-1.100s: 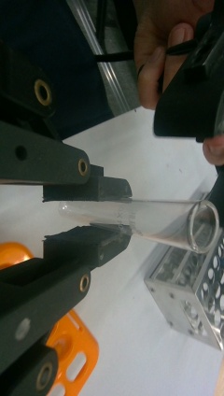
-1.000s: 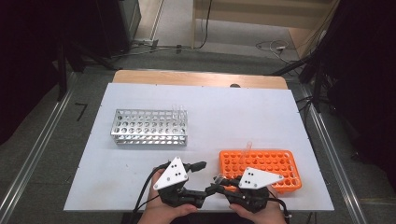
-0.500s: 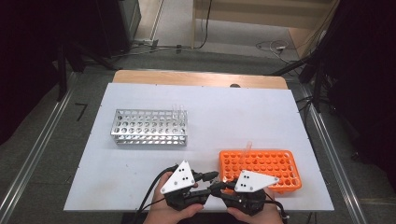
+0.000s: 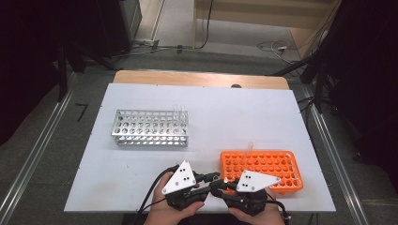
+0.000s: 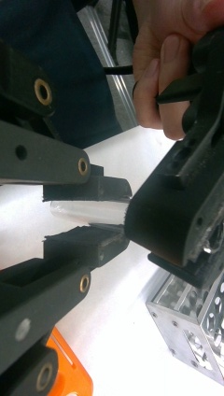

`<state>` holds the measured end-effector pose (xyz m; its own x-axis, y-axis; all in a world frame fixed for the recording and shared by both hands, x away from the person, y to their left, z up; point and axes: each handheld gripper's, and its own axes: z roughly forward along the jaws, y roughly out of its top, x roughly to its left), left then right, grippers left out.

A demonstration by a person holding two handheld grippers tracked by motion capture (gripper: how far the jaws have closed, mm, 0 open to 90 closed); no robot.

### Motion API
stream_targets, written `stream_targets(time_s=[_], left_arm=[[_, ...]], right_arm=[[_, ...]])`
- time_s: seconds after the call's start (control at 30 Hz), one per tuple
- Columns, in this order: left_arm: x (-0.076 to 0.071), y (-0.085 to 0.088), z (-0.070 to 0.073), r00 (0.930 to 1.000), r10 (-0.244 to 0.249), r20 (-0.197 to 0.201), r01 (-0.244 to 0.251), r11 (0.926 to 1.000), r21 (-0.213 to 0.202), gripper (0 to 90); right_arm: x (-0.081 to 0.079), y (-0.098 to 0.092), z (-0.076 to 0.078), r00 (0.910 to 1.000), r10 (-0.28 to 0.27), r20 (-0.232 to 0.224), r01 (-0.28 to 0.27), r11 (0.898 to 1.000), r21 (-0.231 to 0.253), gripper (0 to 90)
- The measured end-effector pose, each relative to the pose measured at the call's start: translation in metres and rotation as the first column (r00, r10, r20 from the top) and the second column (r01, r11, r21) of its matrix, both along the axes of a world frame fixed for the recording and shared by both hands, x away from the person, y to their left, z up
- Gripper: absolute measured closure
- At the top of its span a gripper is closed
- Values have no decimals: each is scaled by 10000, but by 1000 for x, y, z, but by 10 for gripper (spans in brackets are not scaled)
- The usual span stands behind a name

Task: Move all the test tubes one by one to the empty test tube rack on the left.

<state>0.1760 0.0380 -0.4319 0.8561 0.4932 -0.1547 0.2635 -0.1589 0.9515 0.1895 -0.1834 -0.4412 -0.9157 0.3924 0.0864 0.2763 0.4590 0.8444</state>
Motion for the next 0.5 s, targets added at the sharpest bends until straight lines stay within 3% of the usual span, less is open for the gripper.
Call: stream_targets(time_s=[0.17, 0.5], left_arm=[[1, 2, 2, 10000, 6, -27, -6, 10000, -93, 756], [9, 17, 7, 9988, 495, -51, -496, 9985, -219, 757]], right_arm=[[1, -2, 1, 10000, -19, 10, 19, 10000, 62, 724], [1, -13, 1, 9998, 20, 208, -24, 9998, 221, 565]])
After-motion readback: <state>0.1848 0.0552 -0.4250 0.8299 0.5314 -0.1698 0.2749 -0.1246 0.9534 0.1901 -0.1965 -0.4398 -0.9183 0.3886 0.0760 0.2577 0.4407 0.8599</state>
